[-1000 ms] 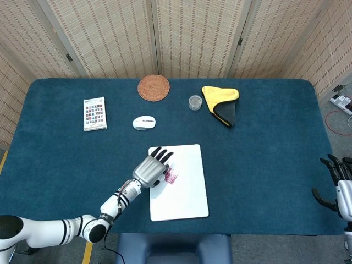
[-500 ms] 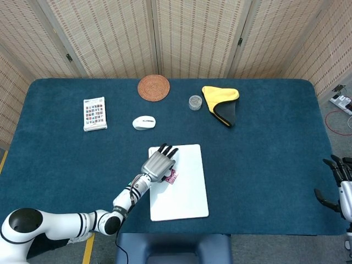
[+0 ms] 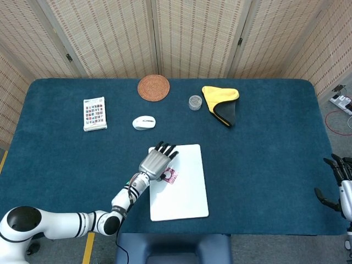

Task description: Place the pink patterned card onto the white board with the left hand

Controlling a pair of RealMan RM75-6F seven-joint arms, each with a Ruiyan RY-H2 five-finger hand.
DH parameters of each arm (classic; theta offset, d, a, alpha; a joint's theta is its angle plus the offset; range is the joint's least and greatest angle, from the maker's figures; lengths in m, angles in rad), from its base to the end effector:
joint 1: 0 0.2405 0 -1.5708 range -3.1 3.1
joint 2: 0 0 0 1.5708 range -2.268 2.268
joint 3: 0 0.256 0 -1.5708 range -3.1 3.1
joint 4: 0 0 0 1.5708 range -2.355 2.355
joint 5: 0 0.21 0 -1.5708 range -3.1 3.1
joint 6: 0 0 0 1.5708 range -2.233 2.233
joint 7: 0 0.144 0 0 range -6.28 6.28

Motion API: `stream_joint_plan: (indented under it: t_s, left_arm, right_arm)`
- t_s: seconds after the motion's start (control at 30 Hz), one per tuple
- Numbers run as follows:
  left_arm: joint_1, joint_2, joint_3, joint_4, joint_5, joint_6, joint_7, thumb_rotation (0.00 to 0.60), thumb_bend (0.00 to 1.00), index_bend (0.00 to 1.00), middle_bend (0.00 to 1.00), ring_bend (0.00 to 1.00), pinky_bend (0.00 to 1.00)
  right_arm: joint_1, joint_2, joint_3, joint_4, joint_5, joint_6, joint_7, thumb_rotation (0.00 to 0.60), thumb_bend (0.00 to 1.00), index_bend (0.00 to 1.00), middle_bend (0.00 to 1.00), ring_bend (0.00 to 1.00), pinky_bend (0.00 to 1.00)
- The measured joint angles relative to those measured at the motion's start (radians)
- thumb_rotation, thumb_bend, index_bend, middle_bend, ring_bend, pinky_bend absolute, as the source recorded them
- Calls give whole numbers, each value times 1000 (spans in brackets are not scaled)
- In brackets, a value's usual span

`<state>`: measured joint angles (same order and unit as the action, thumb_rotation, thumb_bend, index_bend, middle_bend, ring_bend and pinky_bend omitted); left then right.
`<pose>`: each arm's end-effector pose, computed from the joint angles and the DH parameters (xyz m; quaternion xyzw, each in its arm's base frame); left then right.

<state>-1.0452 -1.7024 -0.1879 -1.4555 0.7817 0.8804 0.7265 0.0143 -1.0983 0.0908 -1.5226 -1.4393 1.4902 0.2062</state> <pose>-0.0523 0.3515 -0.0765 -0.8257 -0.2930 -0.3013 0.3764 -0.3459 -0.1667 0.1864 0.5264 -0.4304 0.4059 0.6106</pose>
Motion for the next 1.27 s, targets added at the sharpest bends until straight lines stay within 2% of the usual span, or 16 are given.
stream_joint_plan:
  t_s: [0.23,0.5,0.73,0.87,0.97,1.13,1.27]
  left_arm:
    - [111,132,-6,-113,56,134,-120,600,344,181,49,0,0]
    - [299,282,14,-214,139,347,-258,600,344,218,49,0,0]
    - [465,355,71,-250,234,532,-319,600,345,232,50,0,0]
    - [556,378,124,-267,315,628,-341,600,345,238,55,0,0]
    - [606,391,158,-272,374,671,-351,600,345,245,61,0,0]
    - [658,422,215,-270,455,686,-353,600,344,244,62,0,0]
    - [695,438,229,-261,489,686,-349,600,345,243,62,0,0]
  right_arm:
    - [2,3,1,3,-5,-1,7,600,325,137,109,127,87]
    - [16,6,-2,13,-32,-10,34,600,324,137,130,127,87]
    - [43,9,-7,24,-53,-37,52,600,325,137,156,140,90]
    - [51,10,-7,22,-60,-44,63,600,325,137,156,142,90]
    - [57,19,-14,14,-63,-63,84,600,325,137,156,141,90]
    - [61,33,-24,-1,-67,-74,102,600,325,137,156,141,90]
    - [50,29,-25,-8,-64,-51,93,600,325,137,156,142,90]
